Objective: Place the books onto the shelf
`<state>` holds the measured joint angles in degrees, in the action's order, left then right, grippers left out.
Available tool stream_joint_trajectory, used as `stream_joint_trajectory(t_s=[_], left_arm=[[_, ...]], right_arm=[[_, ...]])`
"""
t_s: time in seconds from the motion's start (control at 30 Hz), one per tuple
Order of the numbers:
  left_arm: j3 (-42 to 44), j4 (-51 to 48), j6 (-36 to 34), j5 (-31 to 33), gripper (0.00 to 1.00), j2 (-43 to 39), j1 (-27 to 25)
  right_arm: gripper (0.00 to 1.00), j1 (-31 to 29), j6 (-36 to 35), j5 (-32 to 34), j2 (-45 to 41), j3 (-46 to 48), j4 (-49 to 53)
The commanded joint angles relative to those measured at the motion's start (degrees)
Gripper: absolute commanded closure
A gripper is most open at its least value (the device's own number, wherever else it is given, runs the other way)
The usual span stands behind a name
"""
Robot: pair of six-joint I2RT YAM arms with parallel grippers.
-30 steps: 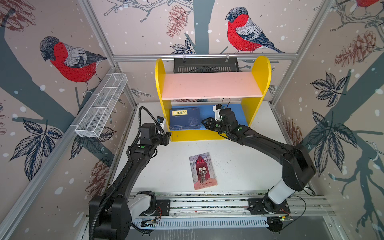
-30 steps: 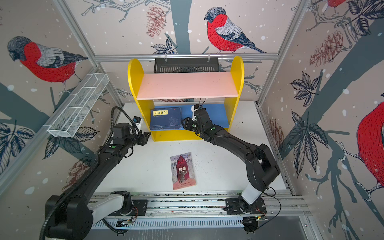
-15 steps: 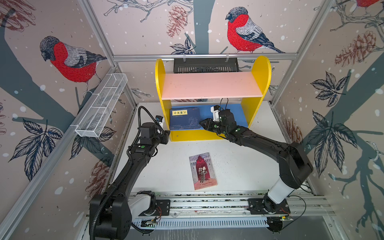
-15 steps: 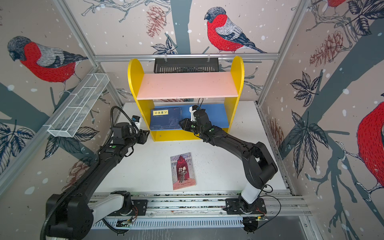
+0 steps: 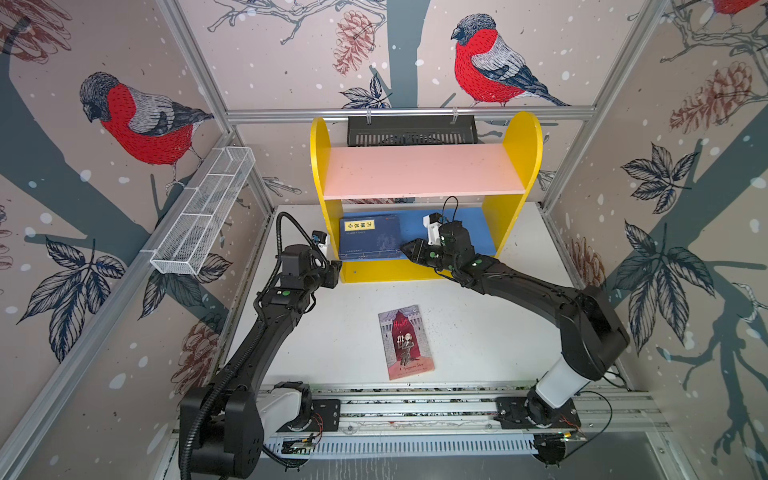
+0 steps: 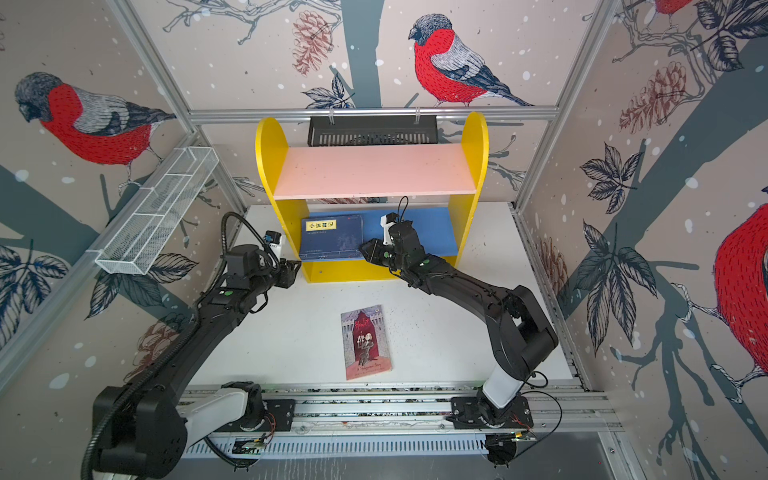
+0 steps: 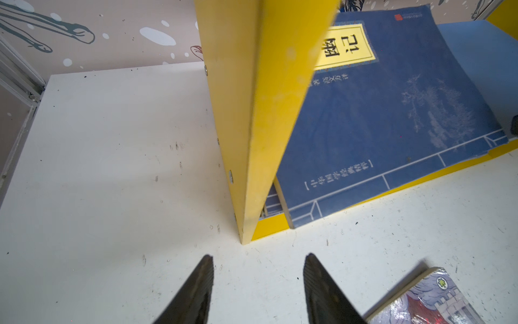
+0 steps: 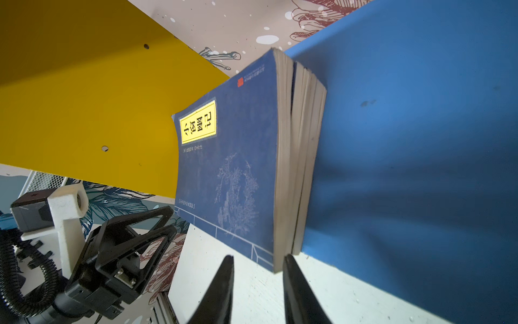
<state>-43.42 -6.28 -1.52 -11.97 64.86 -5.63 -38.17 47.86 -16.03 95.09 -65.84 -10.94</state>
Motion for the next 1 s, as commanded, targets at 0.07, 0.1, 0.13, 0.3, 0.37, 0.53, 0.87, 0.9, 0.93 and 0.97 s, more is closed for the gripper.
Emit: stream_joint_trajectory(t_s=[0.07,0.1,0.13,0.3,0.37,0.53,0.87,0.9,0.93,0.97], left_arm=[[0.40,3.01,-0.44,-0.87,0.47,0.18,0.16],[0.46,3.24,-0.29,-0.72,0.47,0.18,0.18],[0.57,3.49,-0.16,-0.71,0.47,0.18,0.18],[0.70,4.10,0.20,-0.26,0.47,0.18,0.18],[0.71,4.22,0.20,-0.16,0.47,0.18,0.17],[0.79,4.70,0.35,0.17,0.48,0.35,0.18],[0.70,5.63,1.17,0.98,0.49,0.79,0.13],[0.68,5.75,1.24,0.90,0.49,0.80,0.13],[0.68,5.84,1.26,0.84,0.49,0.86,0.18],[0.66,5.98,1.26,0.80,0.49,0.95,0.18]], right_arm=[[0.68,0.20,0.18,-0.32,-0.09,-0.02,-2.60],[0.68,0.28,0.22,-0.79,0.16,-0.24,-2.68],[0.69,0.26,0.22,-1.19,0.56,-0.48,-2.68],[0.70,0.27,0.57,-2.07,1.90,-1.28,-2.86],[0.70,0.25,0.57,-2.43,2.50,-1.76,-2.52],[0.73,0.12,0.67,-2.72,2.98,-2.19,-2.77],[0.75,0.03,1.01,-3.36,3.12,-2.51,-3.19],[0.75,0.03,1.08,-3.33,3.15,-2.45,-3.23],[0.75,0.08,1.10,-3.30,3.17,-2.38,-3.30],[0.75,0.03,1.10,-3.38,3.17,-2.33,-3.30]])
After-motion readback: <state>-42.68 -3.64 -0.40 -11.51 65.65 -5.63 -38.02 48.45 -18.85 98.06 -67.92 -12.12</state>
